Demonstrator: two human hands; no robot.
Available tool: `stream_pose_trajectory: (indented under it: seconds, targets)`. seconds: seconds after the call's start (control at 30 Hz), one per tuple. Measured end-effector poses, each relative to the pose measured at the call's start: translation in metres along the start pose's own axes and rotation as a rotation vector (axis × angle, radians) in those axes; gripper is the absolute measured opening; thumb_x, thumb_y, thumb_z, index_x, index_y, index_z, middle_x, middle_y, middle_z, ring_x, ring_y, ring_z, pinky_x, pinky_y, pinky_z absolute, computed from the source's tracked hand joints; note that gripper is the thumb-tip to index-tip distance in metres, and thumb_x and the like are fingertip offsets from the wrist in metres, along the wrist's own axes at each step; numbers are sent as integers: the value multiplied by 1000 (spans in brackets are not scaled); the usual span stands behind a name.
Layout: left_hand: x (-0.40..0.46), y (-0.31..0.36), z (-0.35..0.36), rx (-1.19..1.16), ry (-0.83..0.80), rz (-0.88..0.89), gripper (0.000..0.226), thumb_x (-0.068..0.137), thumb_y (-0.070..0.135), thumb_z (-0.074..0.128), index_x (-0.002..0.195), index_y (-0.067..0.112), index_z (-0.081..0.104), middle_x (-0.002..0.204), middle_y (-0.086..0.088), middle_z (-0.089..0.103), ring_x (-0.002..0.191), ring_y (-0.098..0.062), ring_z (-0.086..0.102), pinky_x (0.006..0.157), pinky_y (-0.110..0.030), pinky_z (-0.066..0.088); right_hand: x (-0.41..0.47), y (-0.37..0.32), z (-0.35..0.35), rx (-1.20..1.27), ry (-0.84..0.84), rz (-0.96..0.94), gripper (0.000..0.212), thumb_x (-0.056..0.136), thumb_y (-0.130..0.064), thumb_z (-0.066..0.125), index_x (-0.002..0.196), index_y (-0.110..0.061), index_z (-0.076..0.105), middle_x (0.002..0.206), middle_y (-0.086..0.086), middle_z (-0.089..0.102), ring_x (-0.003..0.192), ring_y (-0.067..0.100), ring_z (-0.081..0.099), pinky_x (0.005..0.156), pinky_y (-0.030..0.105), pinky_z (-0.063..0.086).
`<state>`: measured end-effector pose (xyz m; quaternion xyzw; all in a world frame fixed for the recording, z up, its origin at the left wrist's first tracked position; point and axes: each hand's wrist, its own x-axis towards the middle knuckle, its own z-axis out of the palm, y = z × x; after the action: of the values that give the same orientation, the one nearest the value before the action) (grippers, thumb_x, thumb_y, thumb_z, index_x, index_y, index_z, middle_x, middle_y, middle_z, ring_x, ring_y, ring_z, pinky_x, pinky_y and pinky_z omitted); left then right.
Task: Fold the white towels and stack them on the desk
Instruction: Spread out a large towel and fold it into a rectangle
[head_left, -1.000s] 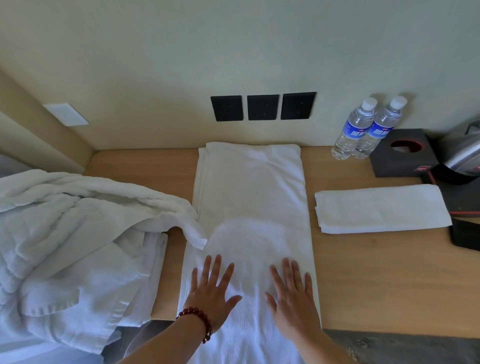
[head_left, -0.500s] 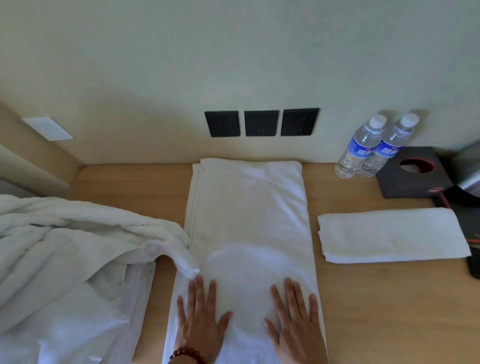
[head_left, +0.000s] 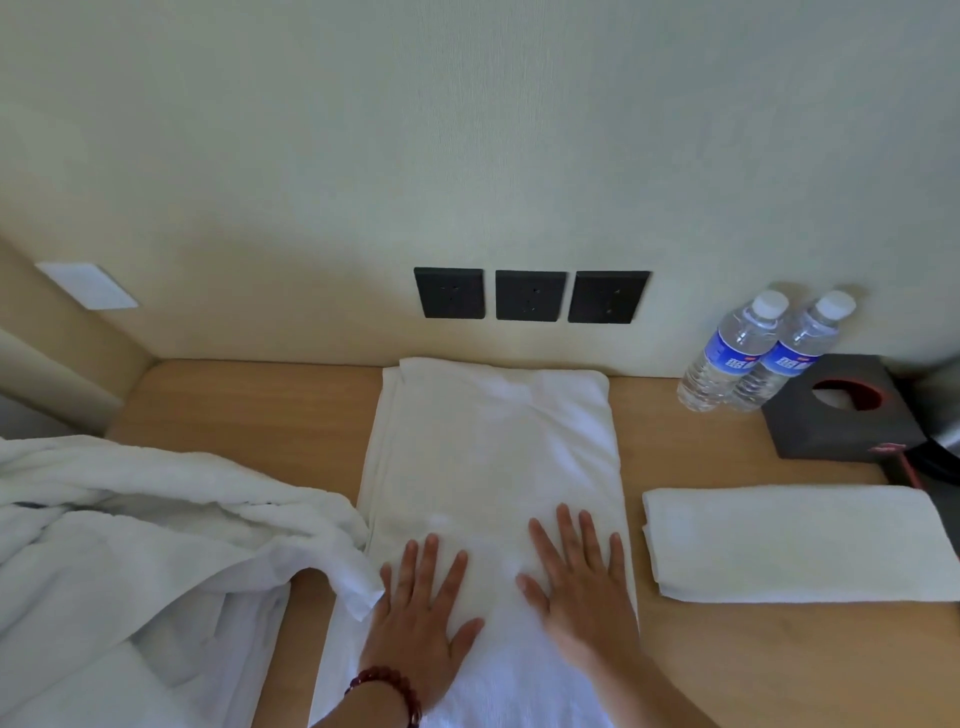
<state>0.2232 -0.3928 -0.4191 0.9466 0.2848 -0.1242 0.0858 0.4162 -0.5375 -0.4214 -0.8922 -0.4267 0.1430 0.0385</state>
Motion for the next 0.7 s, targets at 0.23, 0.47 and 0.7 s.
stream_pose_trajectory:
  seconds: [0.23,0.47,0.7]
  targets:
    - [46,-4,-18,-168,111,-265,78,97,66,15,159,19,14,166,-11,4,153,-27,10,107,-48,45,42,-3,-13,66,-27,148,76,96,-74,7,157,-33,24,166,6,19,153,32,17,119,58,8]
    - [100,-5,-38,-51,84,-156,77,95,71,2,159,28,8,166,-12,-5,153,-31,-3,119,-51,2,83,7,-30,19,-35,108,76,86,-78,-4,151,-43,-22,161,-1,-33,148,24,-31,116,51,-23]
    - [153,-30,-65,-119,155,-379,88,82,74,-13,154,24,-20,163,-9,-22,151,-29,-18,122,-51,-4,121,28,-52,89,92,214,84,91,-66,5,159,-21,20,165,11,21,150,30,26,117,52,22]
